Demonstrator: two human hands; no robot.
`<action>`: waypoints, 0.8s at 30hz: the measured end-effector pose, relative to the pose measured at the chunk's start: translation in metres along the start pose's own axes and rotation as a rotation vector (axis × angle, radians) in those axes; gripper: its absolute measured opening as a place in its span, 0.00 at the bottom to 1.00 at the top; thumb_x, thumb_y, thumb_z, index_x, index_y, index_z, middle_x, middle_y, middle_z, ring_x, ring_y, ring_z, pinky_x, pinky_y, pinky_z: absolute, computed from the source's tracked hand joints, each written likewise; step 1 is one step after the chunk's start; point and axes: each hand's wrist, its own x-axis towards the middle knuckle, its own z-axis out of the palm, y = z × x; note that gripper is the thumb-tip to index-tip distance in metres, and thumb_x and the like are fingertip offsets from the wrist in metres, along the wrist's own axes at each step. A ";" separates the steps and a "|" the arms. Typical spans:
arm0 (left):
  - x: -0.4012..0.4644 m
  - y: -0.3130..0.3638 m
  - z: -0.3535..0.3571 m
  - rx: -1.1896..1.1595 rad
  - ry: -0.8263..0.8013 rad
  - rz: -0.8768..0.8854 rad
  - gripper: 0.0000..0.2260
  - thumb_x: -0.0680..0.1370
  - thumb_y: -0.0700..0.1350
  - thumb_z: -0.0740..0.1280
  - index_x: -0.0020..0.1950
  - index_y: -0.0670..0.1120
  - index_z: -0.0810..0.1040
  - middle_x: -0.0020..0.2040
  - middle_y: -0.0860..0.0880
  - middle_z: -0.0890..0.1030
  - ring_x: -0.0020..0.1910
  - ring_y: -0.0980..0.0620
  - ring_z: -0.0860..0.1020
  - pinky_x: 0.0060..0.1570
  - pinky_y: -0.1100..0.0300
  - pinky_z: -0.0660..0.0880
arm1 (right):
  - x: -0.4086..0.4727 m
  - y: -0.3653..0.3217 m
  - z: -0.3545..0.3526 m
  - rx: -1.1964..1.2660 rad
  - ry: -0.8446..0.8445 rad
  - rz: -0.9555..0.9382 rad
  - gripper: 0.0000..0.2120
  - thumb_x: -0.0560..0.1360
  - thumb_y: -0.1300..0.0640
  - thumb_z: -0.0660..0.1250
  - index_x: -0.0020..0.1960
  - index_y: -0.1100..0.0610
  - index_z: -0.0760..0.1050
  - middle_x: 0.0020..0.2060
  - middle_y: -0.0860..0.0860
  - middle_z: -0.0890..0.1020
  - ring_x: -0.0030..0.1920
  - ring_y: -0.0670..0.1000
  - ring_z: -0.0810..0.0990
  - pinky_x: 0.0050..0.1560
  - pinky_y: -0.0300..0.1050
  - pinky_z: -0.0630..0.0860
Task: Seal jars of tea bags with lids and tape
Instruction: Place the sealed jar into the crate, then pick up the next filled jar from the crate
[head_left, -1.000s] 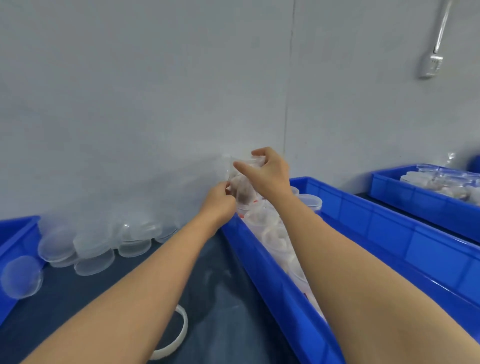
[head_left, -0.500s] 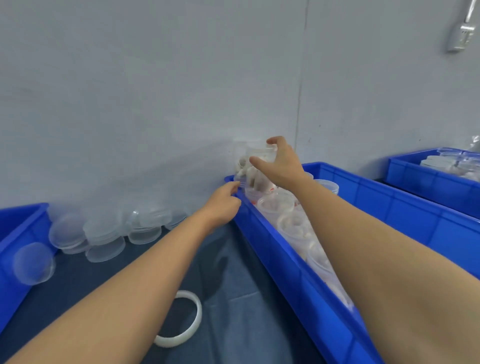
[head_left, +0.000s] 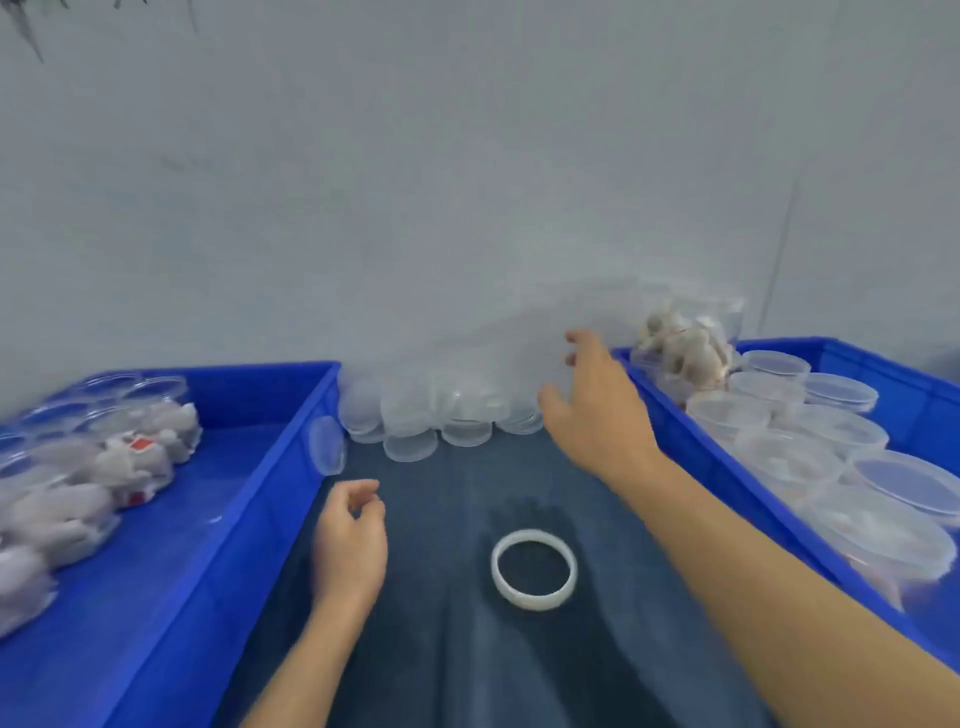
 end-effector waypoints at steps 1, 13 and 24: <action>-0.002 -0.007 -0.006 0.032 -0.015 -0.015 0.10 0.83 0.41 0.64 0.54 0.56 0.79 0.55 0.55 0.83 0.52 0.49 0.83 0.48 0.52 0.75 | -0.013 -0.009 0.018 0.002 -0.111 -0.006 0.15 0.79 0.52 0.64 0.65 0.53 0.70 0.54 0.53 0.81 0.56 0.59 0.79 0.51 0.54 0.75; -0.001 -0.023 -0.018 0.163 -0.069 -0.051 0.10 0.81 0.42 0.63 0.59 0.51 0.79 0.45 0.55 0.83 0.50 0.50 0.82 0.56 0.50 0.77 | -0.108 -0.025 0.131 -0.449 -0.464 -0.209 0.16 0.80 0.40 0.54 0.42 0.50 0.63 0.36 0.47 0.78 0.44 0.53 0.82 0.37 0.51 0.66; -0.060 0.078 -0.066 0.117 -0.023 0.370 0.19 0.82 0.61 0.52 0.66 0.57 0.75 0.60 0.61 0.78 0.61 0.63 0.75 0.63 0.61 0.73 | -0.065 -0.137 0.102 -0.500 -0.585 -0.372 0.04 0.81 0.53 0.58 0.46 0.47 0.68 0.42 0.44 0.77 0.51 0.52 0.83 0.45 0.45 0.72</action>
